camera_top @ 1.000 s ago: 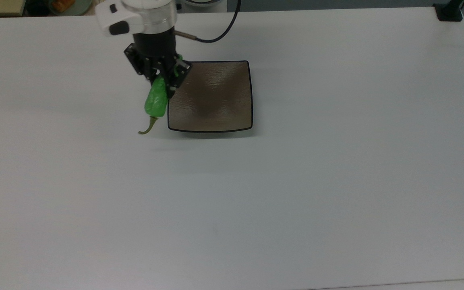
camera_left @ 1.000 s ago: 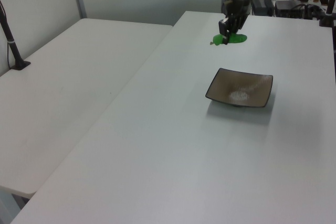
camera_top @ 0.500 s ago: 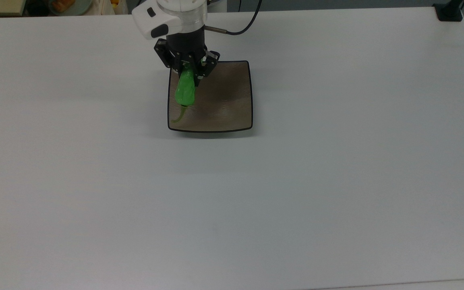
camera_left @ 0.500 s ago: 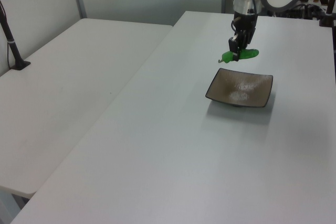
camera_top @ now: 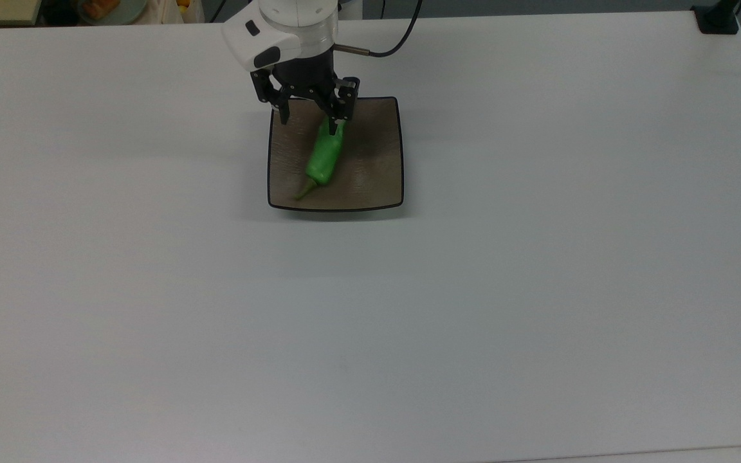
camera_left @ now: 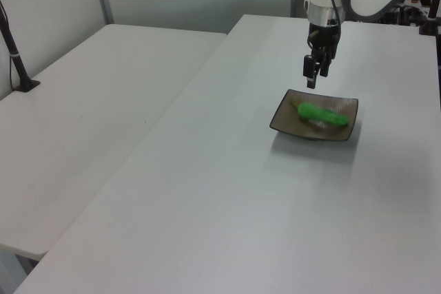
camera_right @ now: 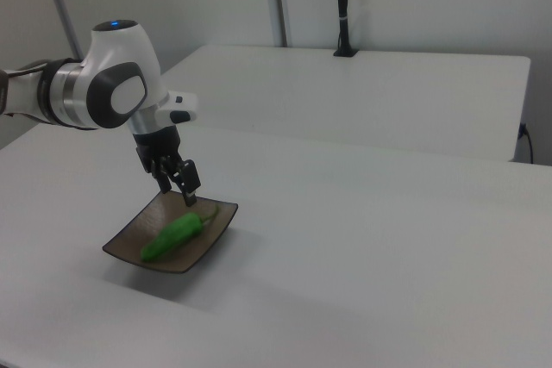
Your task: Chili peppers are placed on a ceramic plate
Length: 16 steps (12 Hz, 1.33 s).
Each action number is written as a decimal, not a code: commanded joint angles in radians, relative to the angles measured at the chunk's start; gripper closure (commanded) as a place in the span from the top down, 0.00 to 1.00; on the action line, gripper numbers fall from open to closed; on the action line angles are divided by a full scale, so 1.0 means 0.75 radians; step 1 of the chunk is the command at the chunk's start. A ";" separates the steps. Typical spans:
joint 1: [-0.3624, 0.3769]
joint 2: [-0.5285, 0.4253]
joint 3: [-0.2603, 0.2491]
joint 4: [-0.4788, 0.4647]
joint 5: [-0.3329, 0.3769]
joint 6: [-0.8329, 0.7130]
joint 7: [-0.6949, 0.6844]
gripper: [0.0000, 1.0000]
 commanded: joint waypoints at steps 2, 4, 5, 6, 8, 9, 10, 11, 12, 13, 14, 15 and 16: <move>0.006 -0.027 -0.002 -0.001 0.010 -0.041 -0.027 1.00; 0.006 -0.027 -0.002 0.022 -0.006 -0.071 -0.066 1.00; 0.006 -0.025 -0.002 0.044 -0.010 -0.132 -0.135 1.00; 0.006 -0.023 -0.002 0.085 -0.010 -0.198 -0.243 1.00; 0.004 -0.003 -0.004 0.193 -0.008 -0.335 -0.352 1.00; 0.002 0.018 -0.004 0.277 -0.008 -0.418 -0.352 1.00; 0.006 0.050 -0.004 0.371 -0.006 -0.517 -0.354 1.00; 0.006 0.059 -0.004 0.436 0.006 -0.574 -0.354 1.00; 0.008 0.051 -0.004 0.449 0.008 -0.581 -0.356 1.00; 0.033 0.051 -0.002 0.469 0.008 -0.599 -0.356 1.00; 0.055 0.059 -0.002 0.496 0.004 -0.634 -0.356 1.00; 0.057 0.051 -0.002 0.504 0.002 -0.640 -0.358 1.00; 0.057 0.041 -0.002 0.504 0.004 -0.640 -0.368 1.00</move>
